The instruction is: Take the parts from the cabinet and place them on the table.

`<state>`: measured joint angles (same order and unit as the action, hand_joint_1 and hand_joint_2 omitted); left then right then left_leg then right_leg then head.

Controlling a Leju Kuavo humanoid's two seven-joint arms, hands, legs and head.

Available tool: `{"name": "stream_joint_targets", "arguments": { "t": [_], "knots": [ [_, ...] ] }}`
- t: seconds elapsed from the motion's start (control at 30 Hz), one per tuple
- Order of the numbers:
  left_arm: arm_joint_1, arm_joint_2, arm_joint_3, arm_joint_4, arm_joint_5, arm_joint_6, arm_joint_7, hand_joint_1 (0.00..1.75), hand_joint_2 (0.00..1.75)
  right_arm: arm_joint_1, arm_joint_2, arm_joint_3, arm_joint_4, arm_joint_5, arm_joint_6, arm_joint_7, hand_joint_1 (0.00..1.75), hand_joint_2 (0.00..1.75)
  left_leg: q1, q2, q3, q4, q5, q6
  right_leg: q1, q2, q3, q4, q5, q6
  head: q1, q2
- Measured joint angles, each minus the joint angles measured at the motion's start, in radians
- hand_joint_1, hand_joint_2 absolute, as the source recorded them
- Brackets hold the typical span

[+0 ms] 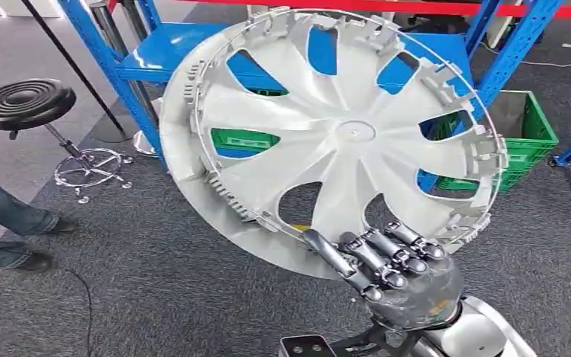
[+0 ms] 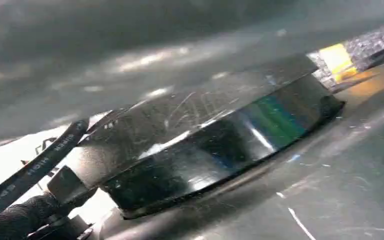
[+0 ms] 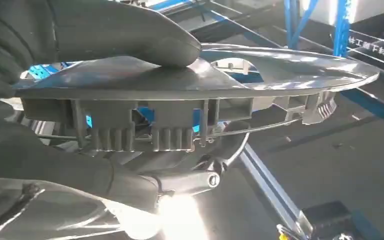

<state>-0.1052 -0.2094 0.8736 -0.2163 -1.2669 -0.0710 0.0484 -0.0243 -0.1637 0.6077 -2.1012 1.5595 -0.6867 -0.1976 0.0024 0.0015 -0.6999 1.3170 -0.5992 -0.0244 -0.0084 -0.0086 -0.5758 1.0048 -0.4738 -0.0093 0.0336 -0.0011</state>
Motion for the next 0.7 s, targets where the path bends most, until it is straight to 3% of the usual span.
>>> {"name": "stream_joint_targets", "arguments": {
  "t": [0.03, 0.1, 0.13, 0.17, 0.2, 0.27, 0.3, 0.33, 0.37, 0.4, 0.43, 0.47, 0.5, 0.53, 0.57, 0.6, 0.63, 0.67, 0.7],
  "knots": [
    [0.0, 0.0, 0.0, 0.0, 0.0, 0.0, 0.0, 0.0, 0.0, 0.0, 0.0, 0.0, 0.0, 0.0, 0.0, 0.0, 1.75, 1.75, 0.0, 0.0, 0.037, -0.022, 0.048, 0.004, 0.002, -0.001, -0.027, 0.008, 0.014, 0.0, 0.0, 0.0],
    [-0.001, 0.0, -0.001, 0.0, 0.0, 0.0, -0.001, 0.0, 0.0, 0.0, 0.0, 0.001, 0.0, 0.0, 0.0, 0.0, 1.75, 1.75, -0.002, -0.001, 0.136, -0.148, 0.095, 0.02, 0.007, 0.002, -0.057, 0.013, 0.033, 0.003, 0.0, 0.0],
    [-0.004, 0.001, -0.001, 0.0, 0.0, 0.0, -0.002, 0.0, 0.0, 0.0, 0.001, 0.001, 0.0, 0.0, 0.0, 0.0, 1.75, 1.75, -0.006, -0.002, 0.213, -0.25, 0.07, 0.032, 0.008, 0.002, -0.064, 0.013, 0.045, 0.006, 0.001, 0.0],
    [-0.006, 0.001, -0.002, 0.0, 0.0, 0.001, -0.002, 0.0, 0.0, -0.001, 0.002, 0.002, 0.0, 0.0, 0.0, 0.002, 1.75, 1.75, -0.009, -0.001, 0.265, -0.341, 0.039, 0.039, 0.012, 0.001, -0.069, 0.014, 0.053, 0.013, 0.002, 0.0],
    [-0.006, 0.001, -0.002, 0.0, 0.0, 0.002, -0.004, 0.0, 0.0, -0.001, 0.002, 0.002, 0.0, 0.0, 0.0, 0.003, 1.75, 1.75, -0.012, -0.002, 0.258, -0.336, 0.045, 0.034, 0.008, -0.003, -0.067, 0.007, 0.067, 0.017, 0.003, 0.0],
    [-0.005, 0.0, -0.002, 0.0, 0.001, 0.002, -0.005, 0.0, 0.0, -0.005, 0.003, 0.002, 0.0, 0.0, 0.0, 0.005, 1.75, 1.75, -0.02, -0.002, 0.242, -0.345, 0.069, 0.046, 0.001, -0.003, -0.071, -0.006, 0.096, 0.029, -0.006, 0.0],
    [-0.005, -0.001, -0.003, 0.0, 0.002, 0.003, -0.005, 0.0, 0.0, -0.005, 0.003, 0.003, 0.0, 0.0, 0.0, 0.005, 1.75, 1.75, -0.008, 0.004, 0.232, -0.359, 0.091, 0.055, 0.004, -0.001, -0.081, -0.007, 0.092, 0.035, -0.005, 0.0],
    [-0.005, 0.0, -0.003, 0.0, 0.002, 0.004, -0.005, 0.0, 0.0, -0.003, 0.003, 0.003, 0.0, 0.0, 0.0, 0.006, 1.75, 1.75, -0.01, 0.007, 0.219, -0.359, 0.105, 0.062, 0.002, 0.003, -0.095, 0.008, 0.05, 0.038, -0.004, 0.0],
    [-0.004, 0.0, -0.003, 0.0, 0.003, 0.004, -0.005, 0.0, 0.0, -0.005, 0.003, 0.005, 0.0, 0.0, 0.0, 0.007, 1.75, 1.75, -0.01, 0.007, 0.2, -0.359, 0.118, 0.069, 0.001, 0.005, -0.109, 0.055, -0.018, 0.039, 0.001, 0.0],
    [-0.003, -0.001, -0.004, 0.0, 0.003, 0.004, -0.005, 0.0, 0.0, -0.005, 0.003, 0.006, 0.0, 0.0, 0.0, 0.008, 1.75, 1.75, -0.011, 0.007, 0.181, -0.357, 0.132, 0.07, -0.001, 0.005, -0.127, 0.13, -0.093, 0.043, 0.002, 0.0],
    [-0.001, -0.002, -0.005, 0.0, 0.004, 0.004, -0.006, 0.0, 0.0, -0.005, 0.003, 0.008, 0.0, 0.0, 0.0, 0.009, 1.75, 1.75, -0.012, 0.007, 0.165, -0.356, 0.145, 0.071, -0.002, 0.005, -0.134, 0.203, -0.139, 0.046, 0.002, 0.0],
    [-0.001, -0.003, -0.005, 0.0, 0.005, 0.004, -0.007, 0.0, 0.0, -0.005, 0.003, 0.009, 0.002, 0.0, 0.0, 0.011, 1.75, 1.75, -0.013, 0.008, 0.147, -0.355, 0.159, 0.07, -0.002, 0.005, -0.135, 0.265, -0.156, 0.048, 0.003, 0.0],
    [0.0, -0.002, -0.005, 0.0, 0.009, 0.004, -0.007, 0.0, 0.0, -0.006, 0.003, 0.011, 0.003, 0.0, 0.0, 0.014, 1.75, 1.75, -0.014, 0.008, 0.124, -0.352, 0.175, 0.068, -0.002, 0.005, -0.128, 0.306, -0.129, 0.049, 0.002, 0.0],
    [0.0, -0.002, -0.005, 0.0, 0.011, 0.005, -0.007, 0.0, 0.0, -0.006, 0.003, 0.014, 0.003, 0.0, 0.0, 0.018, 1.75, 1.75, -0.014, 0.008, 0.103, -0.348, 0.189, 0.066, -0.002, 0.005, -0.104, 0.305, -0.078, 0.05, 0.003, 0.0],
    [0.0, -0.002, -0.005, 0.0, 0.011, 0.006, -0.007, 0.0, 0.0, -0.007, 0.003, 0.016, 0.003, 0.0, 0.0, 0.02, 1.75, 1.75, -0.013, 0.008, 0.081, -0.342, 0.201, 0.063, -0.002, 0.005, -0.062, 0.269, -0.028, 0.05, 0.002, 0.0],
    [0.001, -0.003, -0.005, 0.0, 0.012, 0.006, -0.007, 0.0, 0.0, -0.008, 0.003, 0.018, 0.003, 0.0, 0.0, 0.023, 1.75, 1.75, -0.012, 0.008, 0.062, -0.333, 0.21, 0.06, -0.002, 0.004, -0.009, 0.21, -0.011, 0.05, 0.002, 0.0],
    [0.0, -0.003, -0.005, 0.0, 0.013, 0.006, -0.008, 0.0, 0.0, -0.011, 0.003, 0.019, 0.003, 0.0, 0.0, 0.024, 1.75, 1.75, -0.012, 0.007, 0.047, -0.322, 0.22, 0.056, -0.003, 0.004, 0.069, 0.112, -0.036, 0.05, 0.003, 0.0],
    [0.001, -0.002, -0.005, 0.0, 0.015, 0.008, -0.008, 0.0, 0.0, -0.015, 0.003, 0.019, 0.003, 0.0, 0.0, 0.025, 1.75, 1.75, -0.017, 0.005, 0.034, -0.311, 0.224, 0.05, 0.0, 0.004, 0.155, -0.01, -0.094, 0.051, 0.005, 0.0],
    [0.005, -0.003, -0.005, 0.0, 0.014, 0.008, -0.008, 0.0, 0.0, -0.015, 0.003, 0.021, 0.003, 0.0, 0.0, 0.026, 1.75, 1.75, -0.018, 0.006, 0.032, -0.307, 0.236, 0.045, 0.002, 0.006, 0.166, -0.047, -0.121, 0.038, 0.001, 0.0]
  ]
}}
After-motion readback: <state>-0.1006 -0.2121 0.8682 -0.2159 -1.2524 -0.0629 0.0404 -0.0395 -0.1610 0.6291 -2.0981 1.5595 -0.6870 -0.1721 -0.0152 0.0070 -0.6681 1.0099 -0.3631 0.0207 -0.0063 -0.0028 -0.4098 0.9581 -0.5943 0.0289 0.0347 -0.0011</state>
